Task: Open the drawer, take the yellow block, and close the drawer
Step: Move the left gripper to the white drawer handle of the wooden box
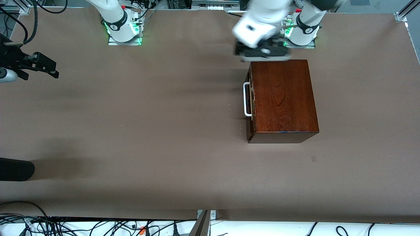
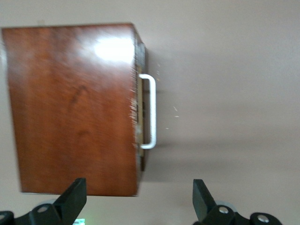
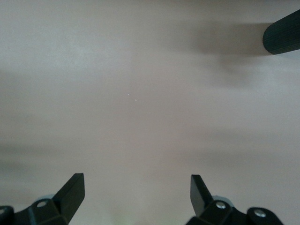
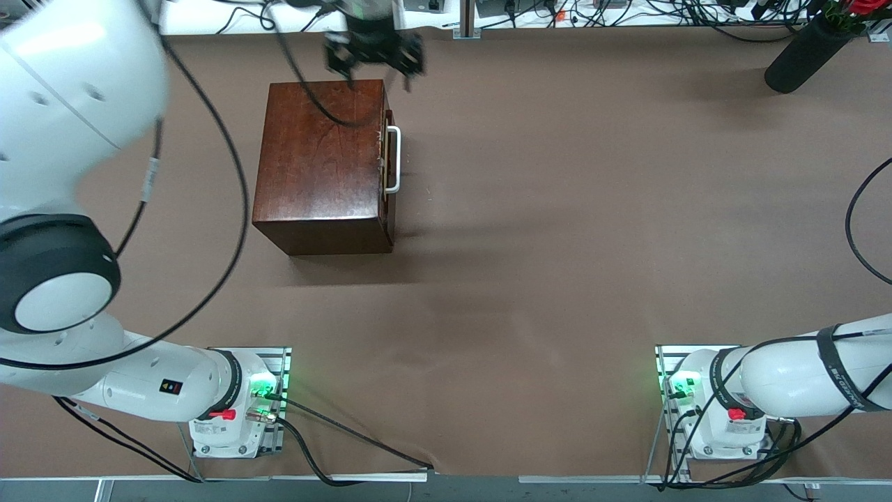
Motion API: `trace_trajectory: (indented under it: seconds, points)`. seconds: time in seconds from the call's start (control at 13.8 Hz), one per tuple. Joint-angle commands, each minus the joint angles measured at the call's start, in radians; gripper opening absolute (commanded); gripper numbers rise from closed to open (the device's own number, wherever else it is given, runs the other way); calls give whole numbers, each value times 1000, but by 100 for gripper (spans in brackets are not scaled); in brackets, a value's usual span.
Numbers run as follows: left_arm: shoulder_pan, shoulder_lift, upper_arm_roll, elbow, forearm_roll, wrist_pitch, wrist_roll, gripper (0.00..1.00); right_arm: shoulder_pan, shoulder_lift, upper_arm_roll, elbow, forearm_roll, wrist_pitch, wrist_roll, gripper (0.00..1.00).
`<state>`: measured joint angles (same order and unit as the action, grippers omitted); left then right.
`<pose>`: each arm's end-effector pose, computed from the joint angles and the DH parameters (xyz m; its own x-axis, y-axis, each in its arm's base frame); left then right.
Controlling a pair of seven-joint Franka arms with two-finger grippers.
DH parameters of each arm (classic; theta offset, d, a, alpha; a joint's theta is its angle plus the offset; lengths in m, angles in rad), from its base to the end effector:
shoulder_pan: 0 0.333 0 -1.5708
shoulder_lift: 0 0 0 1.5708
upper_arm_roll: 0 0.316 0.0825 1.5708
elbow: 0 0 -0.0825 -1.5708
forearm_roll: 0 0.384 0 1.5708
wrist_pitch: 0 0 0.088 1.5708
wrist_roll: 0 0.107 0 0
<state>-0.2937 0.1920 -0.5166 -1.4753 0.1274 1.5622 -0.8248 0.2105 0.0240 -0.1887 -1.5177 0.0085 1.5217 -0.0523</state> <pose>0.4445 -0.4078 0.5703 0.9994 0.0158 -0.0304 0.0133 -0.9966 -0.0810 0.5570 0.0145 0.6321 0.9970 0.0744 -0.0193 0.0743 -0.9972 -0.0050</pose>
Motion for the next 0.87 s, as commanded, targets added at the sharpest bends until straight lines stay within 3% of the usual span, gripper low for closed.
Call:
trace_trajectory:
  seconds: [0.0, 0.51, 0.8]
  points:
    - [-91, 72, 6, 10, 81, 57, -118, 100, -3, -7, -2, 14, 16, -17, -9, 100]
    - [-113, 216, 3, -10, 184, 130, -13, 100, -3, -7, 0, 10, 15, -18, -35, 100]
    - [-99, 225, 4, -166, 264, 260, -11, 100, -3, -6, 0, 8, 16, -20, -37, 100]
